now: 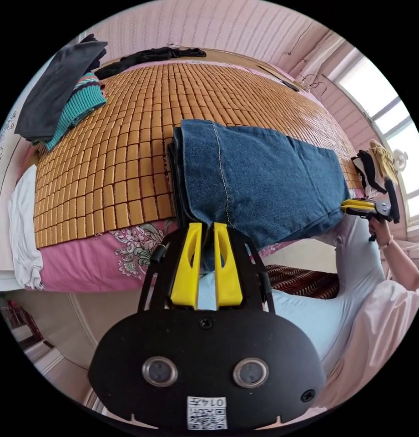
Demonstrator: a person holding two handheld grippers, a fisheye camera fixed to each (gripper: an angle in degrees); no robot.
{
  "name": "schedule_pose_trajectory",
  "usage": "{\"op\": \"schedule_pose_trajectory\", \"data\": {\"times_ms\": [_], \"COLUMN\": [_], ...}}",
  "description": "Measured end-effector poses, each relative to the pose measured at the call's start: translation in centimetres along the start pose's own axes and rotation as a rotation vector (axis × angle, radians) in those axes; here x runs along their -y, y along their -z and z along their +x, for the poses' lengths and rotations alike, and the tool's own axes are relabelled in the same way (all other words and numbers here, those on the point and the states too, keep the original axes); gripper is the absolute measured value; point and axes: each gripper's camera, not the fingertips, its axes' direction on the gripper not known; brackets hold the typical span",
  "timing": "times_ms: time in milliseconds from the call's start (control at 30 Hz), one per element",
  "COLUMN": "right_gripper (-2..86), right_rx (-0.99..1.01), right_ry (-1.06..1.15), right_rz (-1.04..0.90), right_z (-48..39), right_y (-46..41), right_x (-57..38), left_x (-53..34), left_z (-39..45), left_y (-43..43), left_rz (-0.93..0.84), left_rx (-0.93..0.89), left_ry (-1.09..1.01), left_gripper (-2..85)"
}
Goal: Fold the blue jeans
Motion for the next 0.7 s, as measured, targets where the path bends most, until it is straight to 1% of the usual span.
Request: {"op": "schedule_pose_trajectory", "data": {"times_ms": [67,100,133,167,200,233,267,333,367,400,467,500,567,633,667,700], "right_gripper": [6.7,5.9,2.4,0.6,0.0,-0.5,-0.6,-0.9,-0.9,-0.9,-1.0,-1.0,-0.9,-0.9,-0.8,-0.7], "right_rx": [-0.029,-0.051,-0.076,-0.086,-0.1,-0.084,-0.064,0.028,0.043,0.069,0.057,0.019,-0.04,-0.108,-0.104,-0.08], "right_ry": [0.038,0.057,0.075,0.084,0.092,0.112,0.134,0.233,0.257,0.31,0.374,0.4,0.42,0.401,0.398,0.378], "right_rz": [-0.019,-0.039,-0.052,-0.047,0.009,0.081,0.11,0.146,0.142,0.128,0.098,0.069,0.031,-0.021,-0.058,-0.096], "right_z": [-1.0,-1.4,-1.8,-2.0,-2.5,-3.1,-3.4,-5.4,-6.0,-7.3,-9.2,-10.3,-11.6,-12.1,-12.1,-11.8], "right_y": [0.6,1.3,2.2,2.8,4.4,6.0,6.7,8.4,8.6,8.7,8.3,7.7,6.7,5.1,4.3,3.3], "right_x": [0.7,1.2,1.6,1.8,2.0,2.4,2.8,6.0,7.1,9.5,13.2,15.5,18.5,21.5,22.1,22.8], "left_x": [-0.2,-0.8,-1.2,-2.1,-3.0,-3.4,-4.0,-4.6,-4.6,-4.2,-3.1,-2.4,-1.4,-0.6,-0.3,-0.4], "left_z": [0.4,0.7,0.9,1.7,3.0,3.8,5.9,9.7,12.7,15.9,20.6,23.1,25.9,27.6,28.4,28.7], "left_y": [0.6,1.5,2.0,3.2,4.4,4.9,6.0,7.3,7.4,6.9,4.9,3.3,0.9,-1.5,-3.6,-4.9], "left_rz": [0.006,0.037,0.056,0.088,0.12,0.138,0.186,0.29,0.345,0.362,0.343,0.325,0.298,0.229,0.153,0.14], "left_rx": [0.002,0.032,0.056,0.122,0.196,0.223,0.241,0.157,0.07,0.004,-0.035,-0.039,-0.026,0.013,0.038,0.042], "left_ry": [0.035,0.059,0.069,0.064,0.037,0.016,-0.05,-0.169,-0.266,-0.349,-0.441,-0.491,-0.515,-0.525,-0.527,-0.517], "left_gripper": [5.7,6.5,7.0,7.6,7.6,7.3,6.7,5.0,3.8,2.2,0.0,-0.5,-0.8,-0.9,-0.9,-1.0]}}
